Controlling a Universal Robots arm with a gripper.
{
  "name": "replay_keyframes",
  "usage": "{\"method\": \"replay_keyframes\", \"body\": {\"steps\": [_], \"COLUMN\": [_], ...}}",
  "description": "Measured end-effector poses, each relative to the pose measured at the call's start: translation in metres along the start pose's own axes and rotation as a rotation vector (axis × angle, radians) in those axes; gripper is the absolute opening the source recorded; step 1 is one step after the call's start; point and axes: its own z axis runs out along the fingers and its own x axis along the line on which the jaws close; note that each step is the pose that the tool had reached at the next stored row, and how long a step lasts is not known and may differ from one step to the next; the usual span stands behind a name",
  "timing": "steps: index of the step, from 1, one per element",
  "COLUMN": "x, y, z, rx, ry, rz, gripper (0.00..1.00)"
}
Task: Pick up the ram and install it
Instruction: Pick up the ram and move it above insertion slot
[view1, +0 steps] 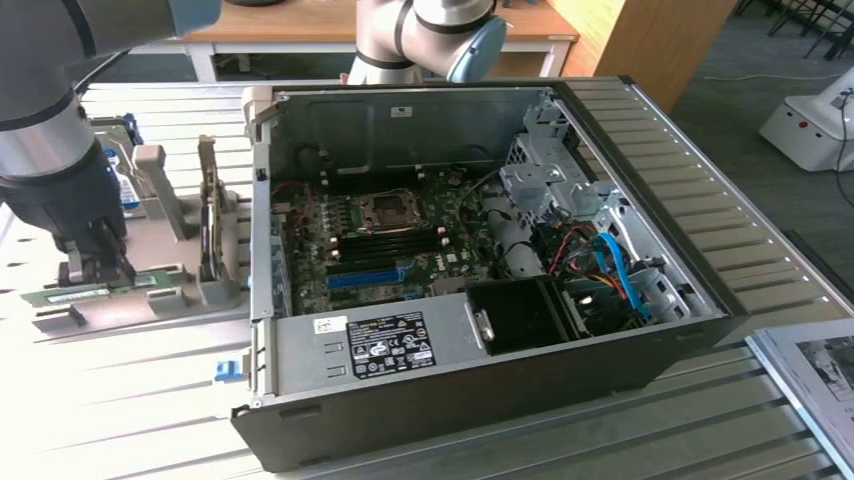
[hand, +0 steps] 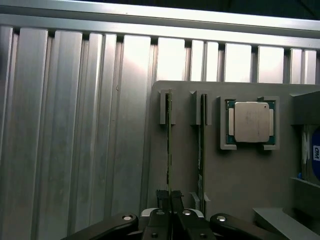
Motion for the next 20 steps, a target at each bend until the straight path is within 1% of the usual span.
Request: {"method": "replay_keyframes", "body": {"steps": [10,20], "x": [0.000,-0.001], "y": [-0.0005,-0.0016], "z": [-0.0203,-0.0420], "rx": [-0.0010,-0.0037], "ry": [0.0000,-0.0001], "rz": [0.000,0.000], "gripper": [0.12,0.12]}}
